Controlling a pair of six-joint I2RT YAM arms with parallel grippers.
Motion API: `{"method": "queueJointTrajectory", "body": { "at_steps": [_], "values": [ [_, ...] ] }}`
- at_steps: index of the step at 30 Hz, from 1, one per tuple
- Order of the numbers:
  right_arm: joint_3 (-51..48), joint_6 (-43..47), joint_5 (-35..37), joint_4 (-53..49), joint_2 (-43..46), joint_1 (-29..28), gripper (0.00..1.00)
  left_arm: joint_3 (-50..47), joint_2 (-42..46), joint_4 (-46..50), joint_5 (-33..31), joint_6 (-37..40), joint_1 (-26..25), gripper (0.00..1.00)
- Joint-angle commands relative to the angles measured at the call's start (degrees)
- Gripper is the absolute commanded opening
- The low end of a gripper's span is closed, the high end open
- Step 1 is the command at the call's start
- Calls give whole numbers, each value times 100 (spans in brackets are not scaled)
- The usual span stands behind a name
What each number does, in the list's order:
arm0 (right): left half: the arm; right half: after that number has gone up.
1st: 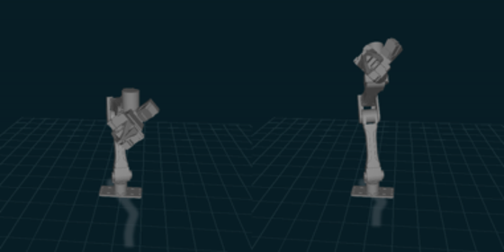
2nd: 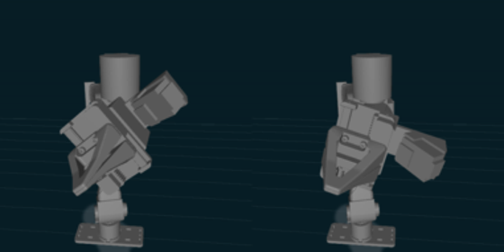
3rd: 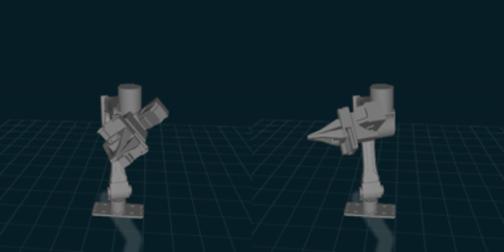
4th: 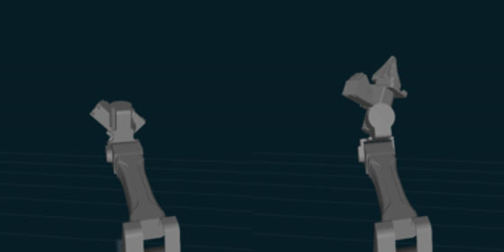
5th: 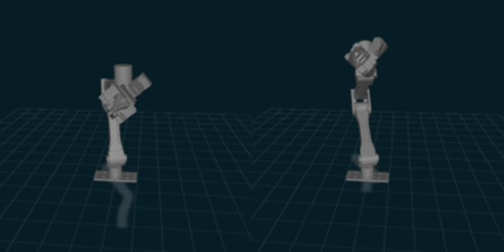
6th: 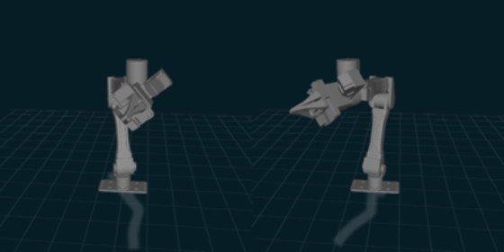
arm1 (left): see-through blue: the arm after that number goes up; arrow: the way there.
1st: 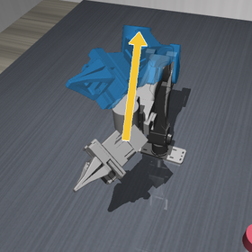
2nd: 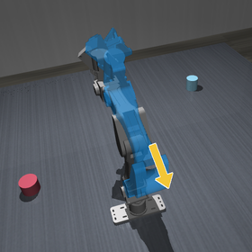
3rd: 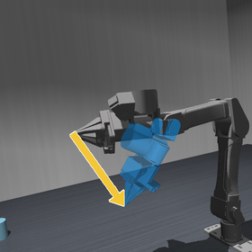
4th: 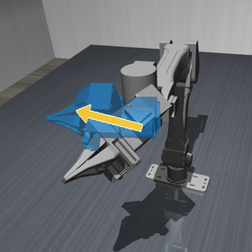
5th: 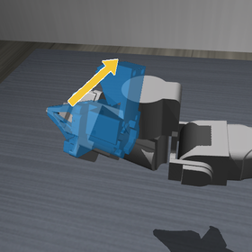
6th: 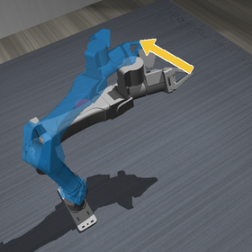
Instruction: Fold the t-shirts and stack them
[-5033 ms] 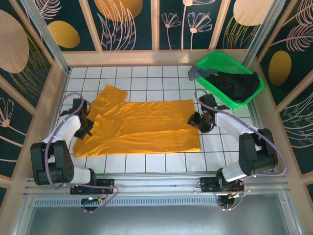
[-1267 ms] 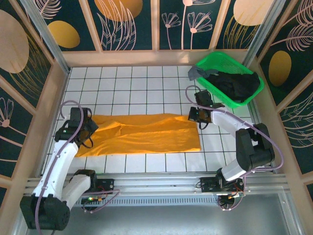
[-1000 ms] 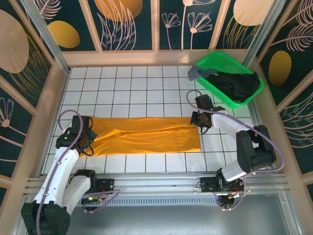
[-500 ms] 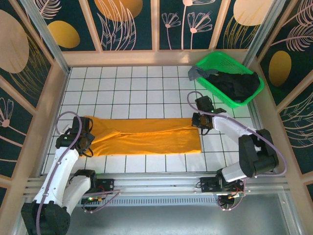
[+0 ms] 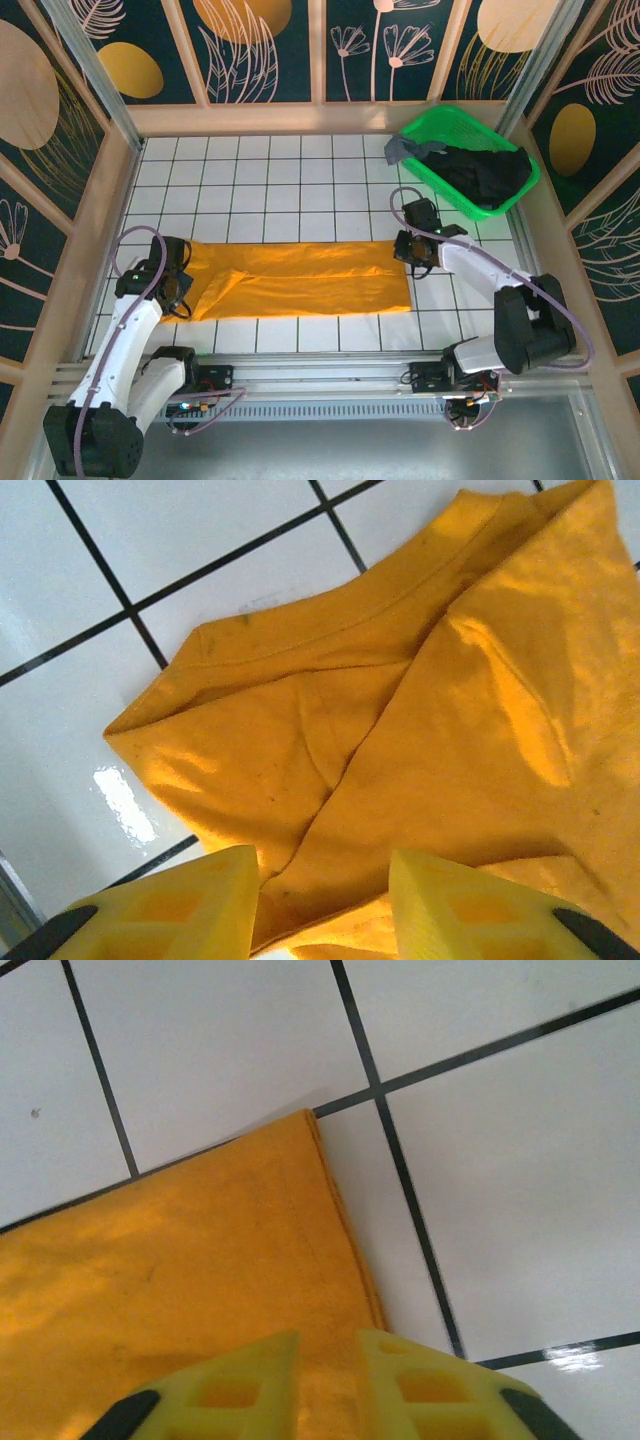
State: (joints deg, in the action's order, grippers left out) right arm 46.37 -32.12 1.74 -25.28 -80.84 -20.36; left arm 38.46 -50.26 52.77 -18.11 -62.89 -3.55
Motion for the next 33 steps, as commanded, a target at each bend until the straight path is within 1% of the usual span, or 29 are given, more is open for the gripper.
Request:
{"method": "queueJointTrajectory", "body": {
  "at_steps": [1, 4, 6, 9, 11, 14, 17, 21, 25, 29, 31, 33],
  "values": [
    [311, -254, -330, 133, -290, -66, 18, 506, -228, -116, -137, 25, -5, 42],
    [479, -321, -458, 245, -562, -161, 17, 705, -682, -605, -45, 185, -5, 40],
    [628, -354, -498, 256, -795, -240, 17, 759, -1094, -964, 150, 233, 1, 38],
    [742, -453, -608, 348, -1121, -285, 15, 770, -1798, -1748, 522, 406, 70, 36],
    [740, -529, -642, 433, -1332, -269, 15, 823, -2327, -2326, 778, 566, 209, 36],
    [823, -554, -541, 410, -1683, -161, 13, 1043, -3232, -2798, 1048, 862, 541, 33],
    [955, -584, -467, 326, -2040, 7, 12, 1313, -3997, -2699, 1018, 1199, 960, 25],
    [1404, -516, -407, -7, -2565, 181, 11, 1424, -4542, -2601, 1026, 1557, 1295, 23],
    [1966, -339, -551, -156, -3112, 386, 12, 1692, -5283, -2692, 1393, 1914, 1491, 22],
    [2917, -78, -532, -414, -3792, 623, 12, 2640, -6014, -2571, 1512, 2063, 1550, 21],
    [3443, 77, -458, -587, -4087, 726, 12, 3115, -6277, -2418, 1516, 2062, 1554, 21],
    [3953, 285, -537, -688, -4337, 814, 12, 3527, -6422, -2285, 1586, 2045, 1555, 23]
  ]
}}
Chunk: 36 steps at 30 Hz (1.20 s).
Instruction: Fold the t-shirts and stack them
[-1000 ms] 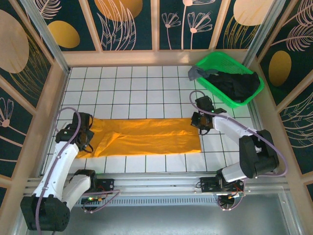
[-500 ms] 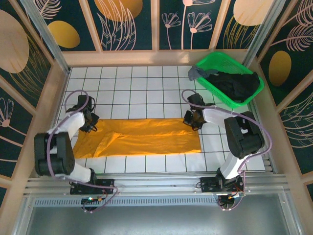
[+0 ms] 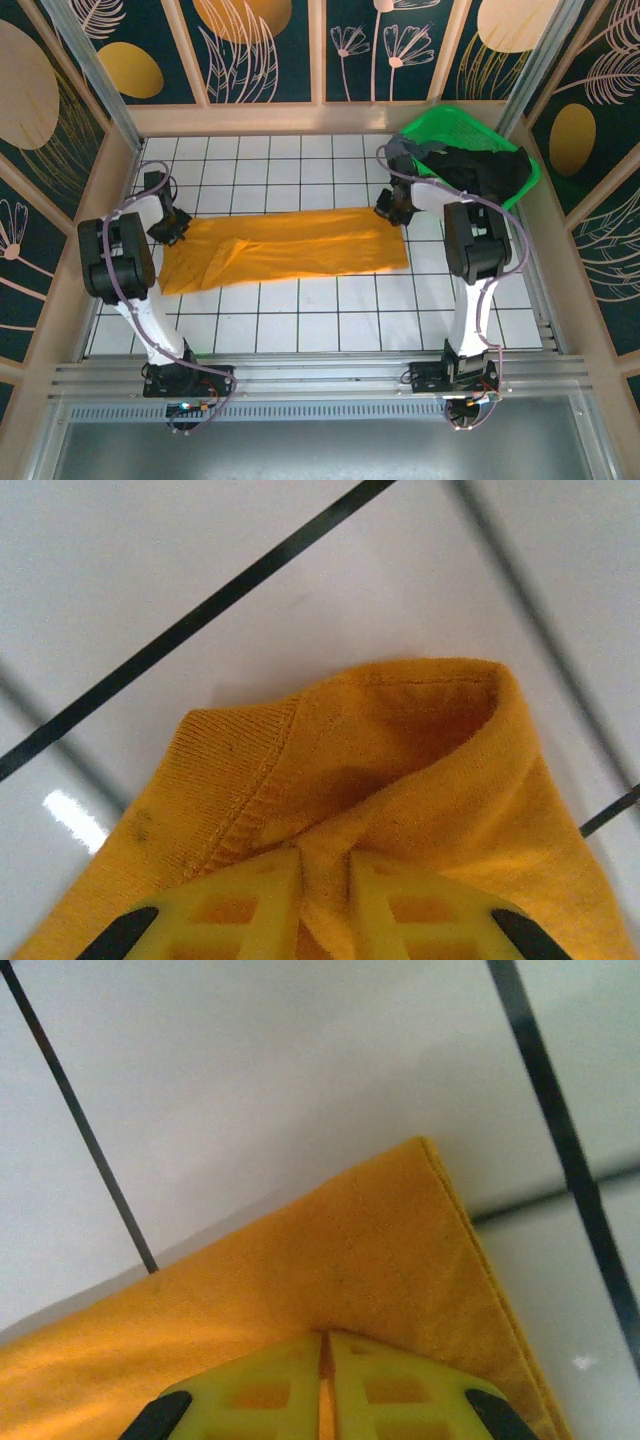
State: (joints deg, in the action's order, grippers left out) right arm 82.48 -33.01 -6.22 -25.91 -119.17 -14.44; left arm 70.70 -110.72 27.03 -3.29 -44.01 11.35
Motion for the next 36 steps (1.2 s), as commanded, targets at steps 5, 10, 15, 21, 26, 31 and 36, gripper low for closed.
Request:
{"method": "queueJointTrajectory", "body": {
  "at_steps": [5, 10, 15, 21, 26, 31, 36],
  "values": [
    [1139, 1399, -523, -429, -361, 126, 23, 517, 265, 25, 530, 330, 25, 34],
    [1004, 1590, -747, -384, 454, 37, 40, -313, 1712, -599, 1107, 690, -267, 45],
    [127, 1350, -1557, 27, 1286, -78, 48, -1193, 1984, -1288, 2404, 1152, -743, 44],
    [-623, 926, -2109, 426, 1868, -375, 50, -1269, 1478, -1674, 2787, 1596, -1080, 39],
    [-935, 760, -2111, 549, 2079, -499, 50, -1206, 1013, -1525, 2493, 1873, -1137, 39],
    [-1049, 669, -2094, 632, 2148, -582, 51, -1342, 1087, -1547, 2222, 1984, -1214, 44],
    [-1041, 647, -2108, 662, 2110, -631, 51, -1462, 1112, -1595, 2130, 2001, -1275, 46]
  ]
}}
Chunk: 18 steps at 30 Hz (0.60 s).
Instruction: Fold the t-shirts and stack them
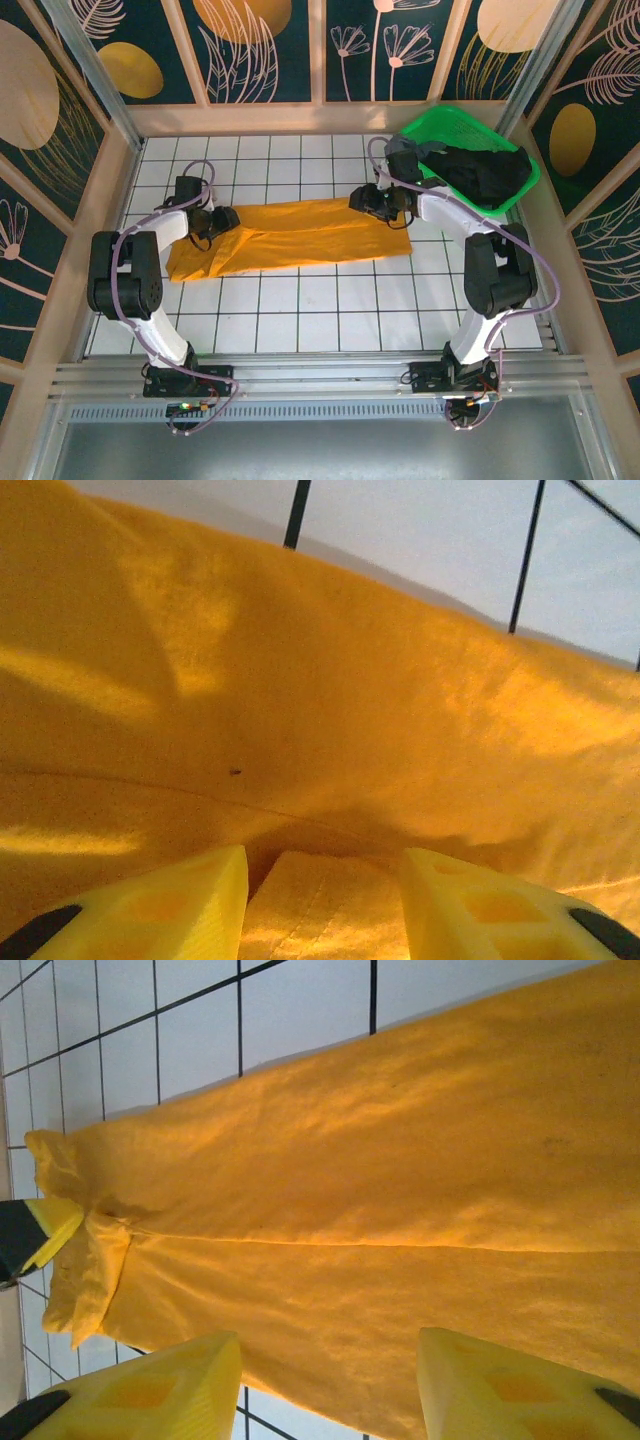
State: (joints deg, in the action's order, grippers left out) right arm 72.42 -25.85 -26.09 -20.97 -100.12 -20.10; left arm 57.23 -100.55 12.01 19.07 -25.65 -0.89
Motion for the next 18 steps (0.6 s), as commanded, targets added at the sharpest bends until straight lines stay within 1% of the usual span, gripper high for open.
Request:
{"method": "queueJointTrajectory", "body": {
  "at_steps": [1, 5, 9, 11, 13, 15, 18],
  "values": [
    [-20, -70, -125, 172, 196, -79, 51, -118, 91, -85, -97, 169, -76, 47],
    [35, -71, -136, 172, 140, -84, 51, -116, 31, -72, -158, 185, -173, 46],
    [53, -55, -108, 164, 106, -87, 51, -296, 202, -181, -141, 79, -279, 42],
    [31, -52, -90, 164, 103, -87, 50, -339, 425, -150, -132, -5, -335, 36],
    [11, -52, -74, 164, 108, -89, 51, -436, 567, -62, -114, -75, -389, 27],
    [-9, -61, -55, 172, 120, -83, 51, -587, 731, -32, -67, -152, -453, 19],
    [-26, -70, -54, 206, 106, -68, 51, -942, 1016, -163, 56, -391, -571, 18]
  ]
}}
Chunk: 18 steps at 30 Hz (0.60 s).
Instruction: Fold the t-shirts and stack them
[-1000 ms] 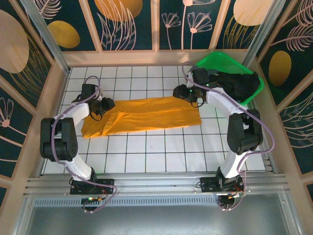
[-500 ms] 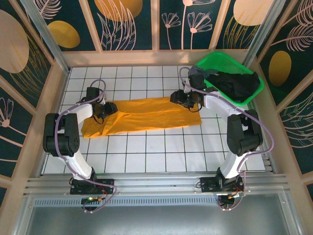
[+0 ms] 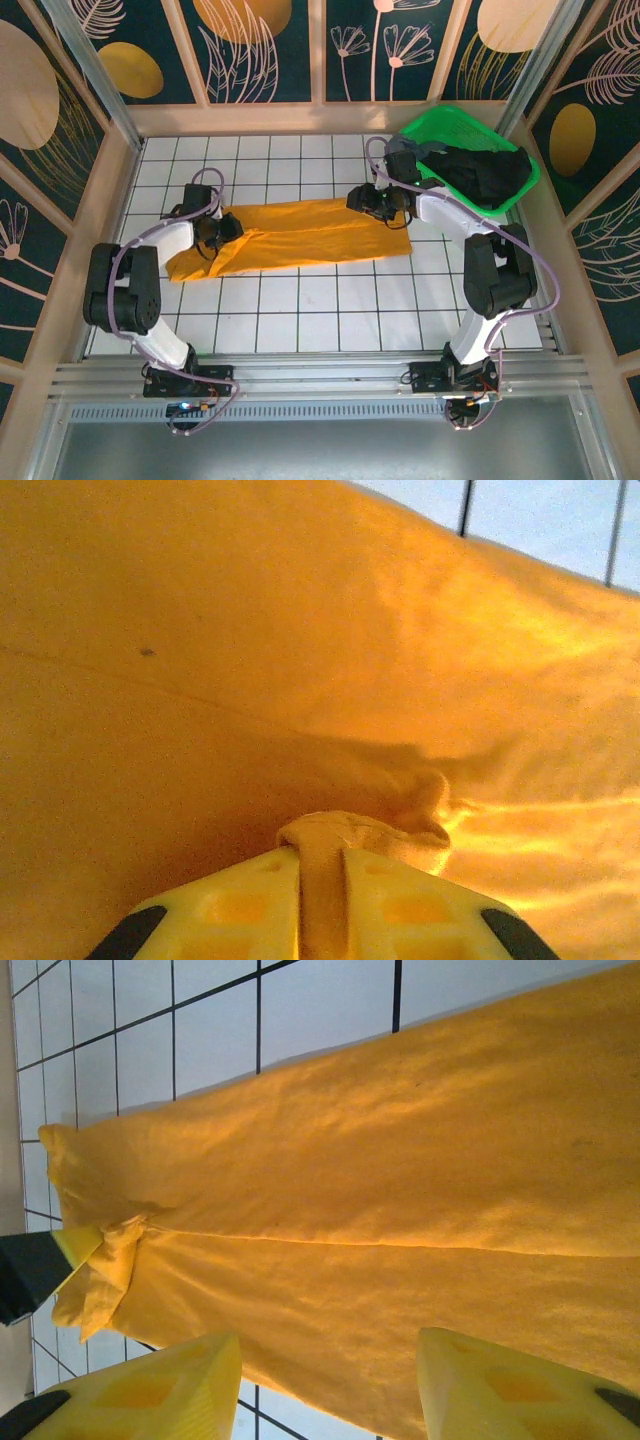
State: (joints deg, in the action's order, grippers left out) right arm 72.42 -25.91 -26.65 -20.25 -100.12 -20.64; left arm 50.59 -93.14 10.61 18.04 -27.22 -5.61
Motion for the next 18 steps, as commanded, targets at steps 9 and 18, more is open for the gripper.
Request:
{"method": "queueJointTrajectory", "body": {
  "at_steps": [9, 18],
  "values": [
    [17, -72, -29, 162, 2, -14, 51, -918, 872, -270, 581, -1028, -644, 24],
    [-153, -63, -24, 197, 80, -15, 50, -496, 1316, 266, -163, -1182, -722, 31]
  ]
}}
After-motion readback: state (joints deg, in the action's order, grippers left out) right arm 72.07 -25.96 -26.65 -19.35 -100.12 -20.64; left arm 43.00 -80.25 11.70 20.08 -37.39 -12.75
